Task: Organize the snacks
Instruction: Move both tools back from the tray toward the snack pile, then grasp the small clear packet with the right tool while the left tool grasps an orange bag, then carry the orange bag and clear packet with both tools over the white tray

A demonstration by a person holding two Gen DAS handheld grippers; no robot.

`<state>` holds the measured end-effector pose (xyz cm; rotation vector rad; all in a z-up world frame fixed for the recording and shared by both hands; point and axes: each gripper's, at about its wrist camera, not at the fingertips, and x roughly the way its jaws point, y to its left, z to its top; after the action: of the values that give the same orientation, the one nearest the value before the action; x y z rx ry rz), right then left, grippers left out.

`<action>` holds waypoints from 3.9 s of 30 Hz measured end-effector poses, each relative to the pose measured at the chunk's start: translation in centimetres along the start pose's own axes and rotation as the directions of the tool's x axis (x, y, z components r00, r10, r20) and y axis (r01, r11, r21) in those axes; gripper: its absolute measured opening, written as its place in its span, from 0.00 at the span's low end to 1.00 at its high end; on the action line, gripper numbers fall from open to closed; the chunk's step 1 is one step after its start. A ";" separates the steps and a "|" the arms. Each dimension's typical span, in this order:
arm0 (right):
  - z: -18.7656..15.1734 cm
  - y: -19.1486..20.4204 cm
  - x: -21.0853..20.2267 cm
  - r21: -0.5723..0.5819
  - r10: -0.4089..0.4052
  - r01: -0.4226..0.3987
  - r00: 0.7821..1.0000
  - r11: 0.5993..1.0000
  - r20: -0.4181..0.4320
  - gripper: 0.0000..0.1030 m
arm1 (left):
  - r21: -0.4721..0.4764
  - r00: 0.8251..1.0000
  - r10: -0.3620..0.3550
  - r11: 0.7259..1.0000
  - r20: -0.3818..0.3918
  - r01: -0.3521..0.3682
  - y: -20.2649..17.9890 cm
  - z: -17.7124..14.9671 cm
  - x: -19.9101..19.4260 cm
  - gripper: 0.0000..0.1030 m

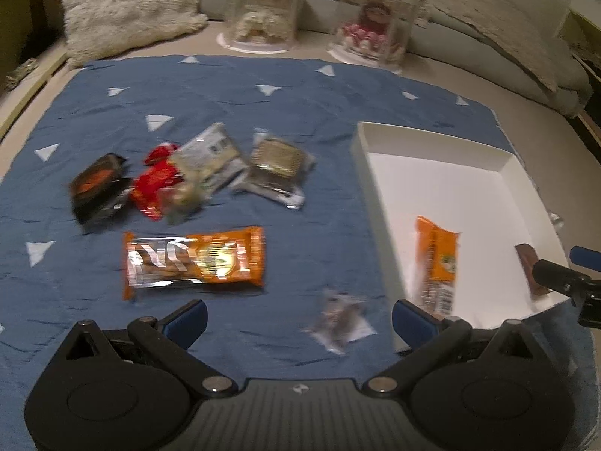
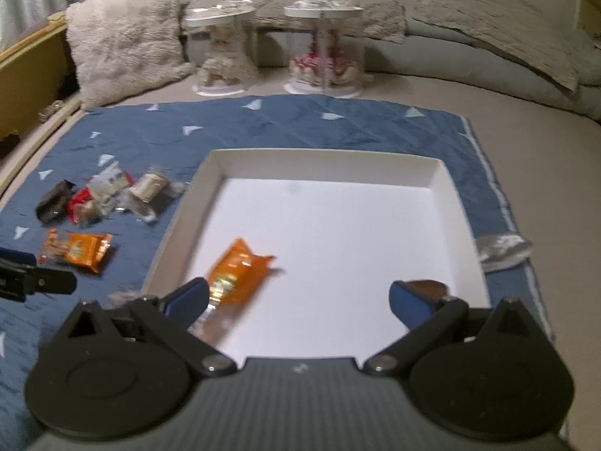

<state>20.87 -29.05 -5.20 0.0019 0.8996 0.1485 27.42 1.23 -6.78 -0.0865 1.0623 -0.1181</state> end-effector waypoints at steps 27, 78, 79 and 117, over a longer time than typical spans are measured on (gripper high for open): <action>1.1 15.6 6.0 -0.152 0.251 -0.279 0.951 0.948 -0.177 0.64 | -0.306 0.997 -0.010 0.951 0.079 0.034 10.8 1.2 0.0 1.00; -1.4 19.0 10.9 -0.536 0.213 -0.389 0.908 0.749 -0.360 0.43 | 0.050 0.991 -0.064 0.996 -0.120 0.071 8.7 1.4 6.4 0.92; -1.4 19.1 10.7 -0.534 0.224 -0.397 0.905 0.746 -0.361 0.43 | 0.042 0.993 -0.054 0.997 -0.104 0.059 8.8 1.6 6.3 0.88; -2.3 19.6 8.6 -0.562 0.335 -0.476 0.879 0.676 -0.341 0.43 | 0.185 0.989 0.130 0.976 -0.076 -0.114 6.5 2.8 6.8 0.43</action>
<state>21.81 -8.69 -12.11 -0.4597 1.0149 0.8959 33.49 6.80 -12.18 0.1487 1.1369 -0.1068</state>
